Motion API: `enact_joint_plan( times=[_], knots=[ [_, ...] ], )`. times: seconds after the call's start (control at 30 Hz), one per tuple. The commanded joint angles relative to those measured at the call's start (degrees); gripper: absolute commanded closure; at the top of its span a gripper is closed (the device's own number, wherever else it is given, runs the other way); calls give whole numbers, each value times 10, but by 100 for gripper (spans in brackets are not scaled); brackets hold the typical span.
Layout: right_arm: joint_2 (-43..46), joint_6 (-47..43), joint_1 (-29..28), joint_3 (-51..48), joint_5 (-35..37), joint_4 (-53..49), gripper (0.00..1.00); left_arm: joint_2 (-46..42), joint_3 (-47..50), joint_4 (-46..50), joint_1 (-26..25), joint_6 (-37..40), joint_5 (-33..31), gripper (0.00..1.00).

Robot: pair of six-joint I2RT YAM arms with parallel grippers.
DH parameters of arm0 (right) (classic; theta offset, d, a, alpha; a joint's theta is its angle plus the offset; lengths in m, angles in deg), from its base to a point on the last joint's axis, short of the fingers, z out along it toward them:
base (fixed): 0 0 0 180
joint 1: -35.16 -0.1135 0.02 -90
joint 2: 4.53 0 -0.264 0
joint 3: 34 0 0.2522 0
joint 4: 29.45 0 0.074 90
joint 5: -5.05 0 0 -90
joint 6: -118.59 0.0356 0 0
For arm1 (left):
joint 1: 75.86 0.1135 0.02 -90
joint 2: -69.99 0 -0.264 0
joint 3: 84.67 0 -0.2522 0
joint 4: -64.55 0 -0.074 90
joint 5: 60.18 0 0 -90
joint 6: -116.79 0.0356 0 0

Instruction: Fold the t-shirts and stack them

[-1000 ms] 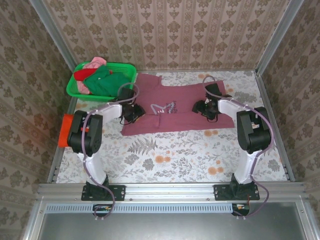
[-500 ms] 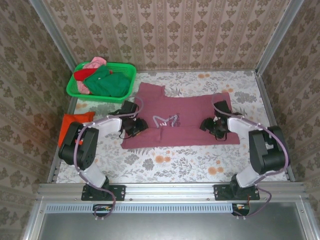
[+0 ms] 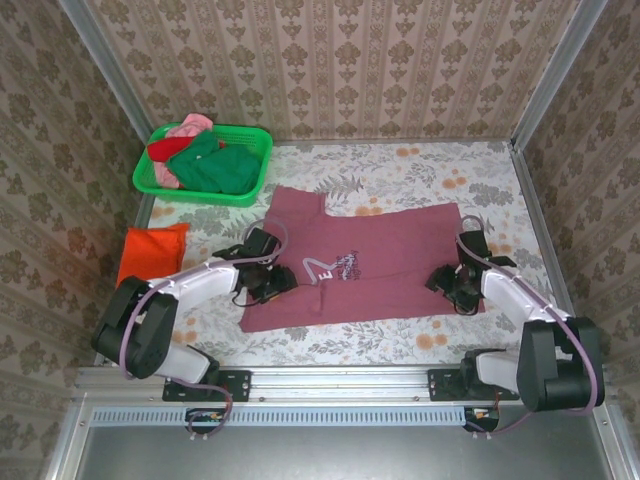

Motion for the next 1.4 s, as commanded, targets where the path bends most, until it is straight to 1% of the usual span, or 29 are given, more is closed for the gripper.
enact_joint_plan(
  times=[0.0, 0.07, 0.17, 0.23, 0.3, 0.33, 0.4, 0.5, 0.6, 0.67, 0.73, 0.83, 0.97, 1.07, 1.2, 1.27, 1.37],
  knots=[
    [42, -9, 2, 33, -26, -8, 35, 11, -63, 73, 6, 30, -37, 47],
    [42, -7, 5, 46, -12, 9, 35, 18, -101, 81, 12, 44, -44, 47],
    [-14, -14, 14, 76, -19, 27, 35, 29, -141, 71, 31, 55, -51, 44],
    [-58, -22, 14, 108, -22, 27, 34, 42, -166, 59, 47, 74, -72, 37],
    [-81, -23, 14, 129, -26, 43, 34, 60, -200, 57, 58, 104, -84, 32],
    [-89, -25, 14, 137, -28, 53, 34, 75, -219, 57, 83, 122, -91, 30],
    [-106, -30, 14, 150, -31, 68, 34, 102, -257, 59, 102, 156, -101, 29],
    [-176, -42, 14, 183, -40, 56, 34, 152, -324, 72, 120, 209, -103, 28],
    [-220, -35, 17, 195, -28, 36, 36, 193, -380, 92, 121, 251, -106, 28],
    [-238, -20, 25, 199, -24, 12, 37, 210, -402, 97, 121, 256, -101, 27],
    [-248, -28, 28, 199, -21, 1, 37, 219, -409, 91, 120, 252, -92, 27],
    [-239, -90, 20, 219, -9, -24, 36, 222, -405, 82, 118, 240, -84, 27],
    [-216, -174, 8, 238, -13, 1, 33, 211, -387, 64, 113, 225, -84, 26],
    [-242, -201, -10, 267, -29, 21, 32, 193, -362, 48, 111, 219, -88, 22],
    [-315, -176, -49, 313, -51, 50, 32, 157, -320, 23, 107, 220, -103, 18],
    [-352, -147, -59, 331, -54, 57, 32, 147, -312, 26, 107, 222, -105, 6],
    [-397, -98, -53, 350, -47, 51, 33, 142, -316, 37, 108, 230, -107, 1]
  ],
)
